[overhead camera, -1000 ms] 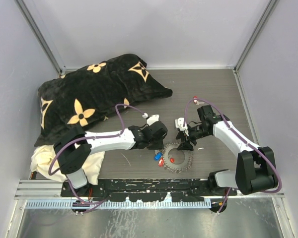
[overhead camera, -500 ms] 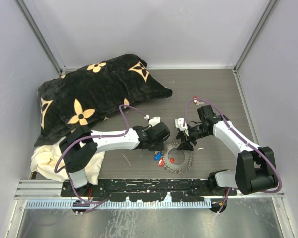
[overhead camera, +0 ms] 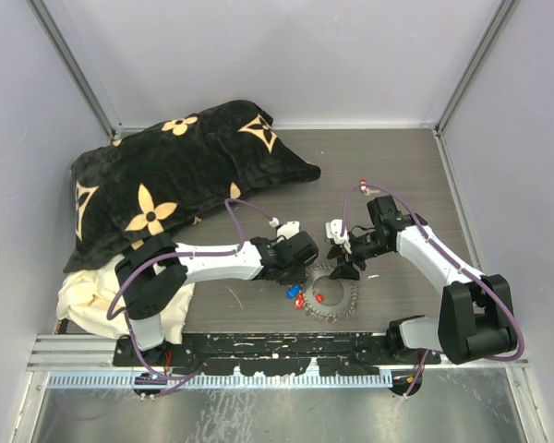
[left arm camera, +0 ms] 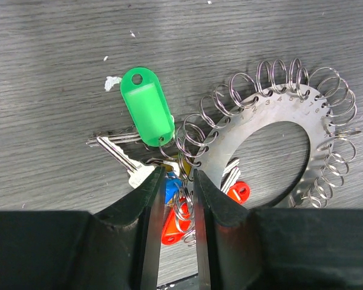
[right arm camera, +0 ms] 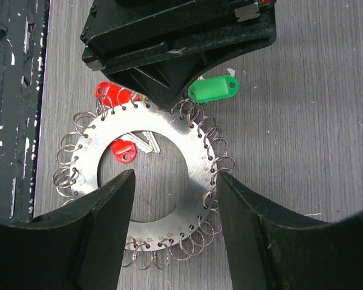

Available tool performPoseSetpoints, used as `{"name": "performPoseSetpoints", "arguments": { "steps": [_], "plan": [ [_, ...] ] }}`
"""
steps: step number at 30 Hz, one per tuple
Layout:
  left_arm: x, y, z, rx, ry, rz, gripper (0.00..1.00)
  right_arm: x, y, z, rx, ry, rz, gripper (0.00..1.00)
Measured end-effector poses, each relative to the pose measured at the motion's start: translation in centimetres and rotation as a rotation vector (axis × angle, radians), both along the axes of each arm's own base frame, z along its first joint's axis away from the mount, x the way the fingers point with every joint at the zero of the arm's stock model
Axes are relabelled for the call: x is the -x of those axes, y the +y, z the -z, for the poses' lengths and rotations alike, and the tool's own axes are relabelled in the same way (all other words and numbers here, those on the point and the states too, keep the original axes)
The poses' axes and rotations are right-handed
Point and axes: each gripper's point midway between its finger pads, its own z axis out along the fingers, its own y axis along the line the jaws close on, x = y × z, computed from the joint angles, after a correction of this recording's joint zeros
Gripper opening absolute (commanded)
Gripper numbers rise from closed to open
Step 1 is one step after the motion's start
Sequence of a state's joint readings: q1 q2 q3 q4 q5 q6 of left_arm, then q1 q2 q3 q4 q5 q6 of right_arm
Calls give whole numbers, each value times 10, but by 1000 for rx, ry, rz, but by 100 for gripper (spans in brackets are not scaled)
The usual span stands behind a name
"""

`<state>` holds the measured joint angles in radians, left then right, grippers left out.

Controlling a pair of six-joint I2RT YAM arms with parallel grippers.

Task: Remove the keys from the keyring
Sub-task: Pick up the keyring from the center of the board.

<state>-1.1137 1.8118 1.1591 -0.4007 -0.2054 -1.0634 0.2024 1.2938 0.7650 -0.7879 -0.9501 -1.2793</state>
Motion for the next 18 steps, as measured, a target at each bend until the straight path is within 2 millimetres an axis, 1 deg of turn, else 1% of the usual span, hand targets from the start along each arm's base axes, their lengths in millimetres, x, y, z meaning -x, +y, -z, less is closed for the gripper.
{"name": "performPoseSetpoints", "arguments": {
  "steps": [8,12,15,18],
  "plan": [
    [0,-3,0,10,3,-3,12,1,0,-1,0,-4,-1,62],
    [-2,-8,-2,35,-1,-3,7,1,0,-1,0,-2,-1,62],
    [-3,-11,-3,57,-11,-6,1,2,0,-1,0,0,-1,62],
    [-3,-10,-3,75,-19,-9,0,2,0,-2,-1,3,-2,62]
  ]
}}
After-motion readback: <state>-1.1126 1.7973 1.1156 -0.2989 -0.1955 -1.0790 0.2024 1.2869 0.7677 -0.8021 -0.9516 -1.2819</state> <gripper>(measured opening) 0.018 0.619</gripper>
